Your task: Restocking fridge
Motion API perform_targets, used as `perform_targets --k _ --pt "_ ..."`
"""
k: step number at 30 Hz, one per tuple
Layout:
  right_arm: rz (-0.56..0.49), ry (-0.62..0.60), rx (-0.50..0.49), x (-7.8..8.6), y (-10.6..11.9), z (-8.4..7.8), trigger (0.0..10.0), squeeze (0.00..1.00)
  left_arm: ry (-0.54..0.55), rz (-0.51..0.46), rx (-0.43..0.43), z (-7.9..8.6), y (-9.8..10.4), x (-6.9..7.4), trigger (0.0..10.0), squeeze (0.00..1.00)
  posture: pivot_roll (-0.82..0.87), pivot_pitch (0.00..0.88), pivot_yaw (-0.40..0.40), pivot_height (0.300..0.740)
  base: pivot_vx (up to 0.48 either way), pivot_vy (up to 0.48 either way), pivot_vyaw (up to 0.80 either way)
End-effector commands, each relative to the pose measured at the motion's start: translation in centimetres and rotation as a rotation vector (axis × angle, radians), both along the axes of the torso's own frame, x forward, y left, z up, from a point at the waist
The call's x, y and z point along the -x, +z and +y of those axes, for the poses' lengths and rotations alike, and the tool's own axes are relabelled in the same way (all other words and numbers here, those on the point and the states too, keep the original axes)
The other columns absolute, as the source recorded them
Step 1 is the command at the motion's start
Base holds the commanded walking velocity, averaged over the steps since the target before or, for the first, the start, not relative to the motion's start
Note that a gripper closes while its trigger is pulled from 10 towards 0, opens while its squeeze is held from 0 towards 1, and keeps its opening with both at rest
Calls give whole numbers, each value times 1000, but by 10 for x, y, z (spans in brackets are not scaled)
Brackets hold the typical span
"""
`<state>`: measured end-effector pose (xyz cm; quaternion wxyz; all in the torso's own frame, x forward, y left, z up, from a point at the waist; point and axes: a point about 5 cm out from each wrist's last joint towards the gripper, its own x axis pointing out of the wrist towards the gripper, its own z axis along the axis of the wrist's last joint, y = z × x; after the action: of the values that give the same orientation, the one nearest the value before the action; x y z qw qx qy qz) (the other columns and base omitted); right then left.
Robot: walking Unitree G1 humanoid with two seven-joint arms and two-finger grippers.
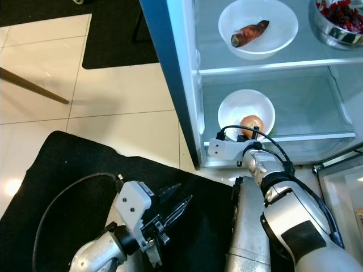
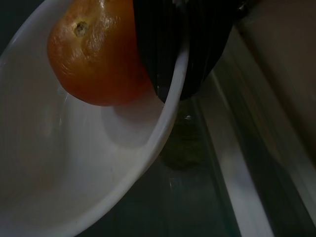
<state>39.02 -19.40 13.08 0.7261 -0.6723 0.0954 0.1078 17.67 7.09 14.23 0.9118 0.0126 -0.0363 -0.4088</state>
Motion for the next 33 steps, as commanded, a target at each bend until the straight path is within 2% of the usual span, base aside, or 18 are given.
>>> perform_targets --k 1,12,13,19,20,21,22,23,24,28,29,30,31,32,33 --pt "4 -7 26 2 -3 -3 10000 0 -7 37 -18 3 -4 7 10000 0 240 563 123 457 0 0 0" --pt "-16 -35 40 1 0 -10 10000 0 7 22 -32 6 0 6 10000 0 262 571 133 457 0 0 0" --pt "-22 -41 40 1 1 -11 10000 282 8 15 -35 6 1 6 10000 0 264 572 135 457 0 0 0" --pt "-58 -50 33 -1 7 -13 10000 314 9 9 -39 7 5 6 10000 0 274 571 136 457 0 0 0" --pt "-63 -50 33 -2 9 -12 10000 357 9 8 -40 7 5 6 10000 0 276 571 137 457 0 0 0" --pt "-66 -49 33 -2 10 -12 10000 631 9 8 -40 7 5 6 10000 0 277 572 136 457 0 0 0" --pt "-67 -47 30 -3 10 -12 10000 690 9 8 -41 7 6 6 10000 0 278 572 137 457 0 0 0" --pt "-67 -47 30 -3 10 -12 10000 690 9 8 -41 7 6 6 10000 0 278 572 137 457 0 0 0" --pt "-69 -46 29 -3 11 -12 10000 808 9 7 -41 8 6 6 10000 0 279 571 137 457 0 0 0" --pt "-76 -44 36 -3 13 -13 10000 788 6 8 -40 7 6 7 10000 0 277 571 137 457 0 0 0" --pt "-80 -46 37 -3 13 -13 10000 718 5 8 -39 6 7 7 10000 0 277 571 137 457 0 0 0" --pt "-80 -46 37 -3 13 -13 10000 718 5 8 -39 6 7 7 10000 0 277 571 137 457 0 0 0" --pt "-87 -48 40 -4 14 -14 10000 600 3 7 -38 5 7 7 10000 0 275 568 140 457 0 0 0" --pt "-89 -49 41 -4 15 -15 10000 600 2 7 -38 5 8 7 10000 0 275 568 140 457 0 0 0" --pt "-92 -54 37 -4 15 -16 10000 176 -1 6 -37 5 8 7 10000 0 275 568 140 457 0 0 0"
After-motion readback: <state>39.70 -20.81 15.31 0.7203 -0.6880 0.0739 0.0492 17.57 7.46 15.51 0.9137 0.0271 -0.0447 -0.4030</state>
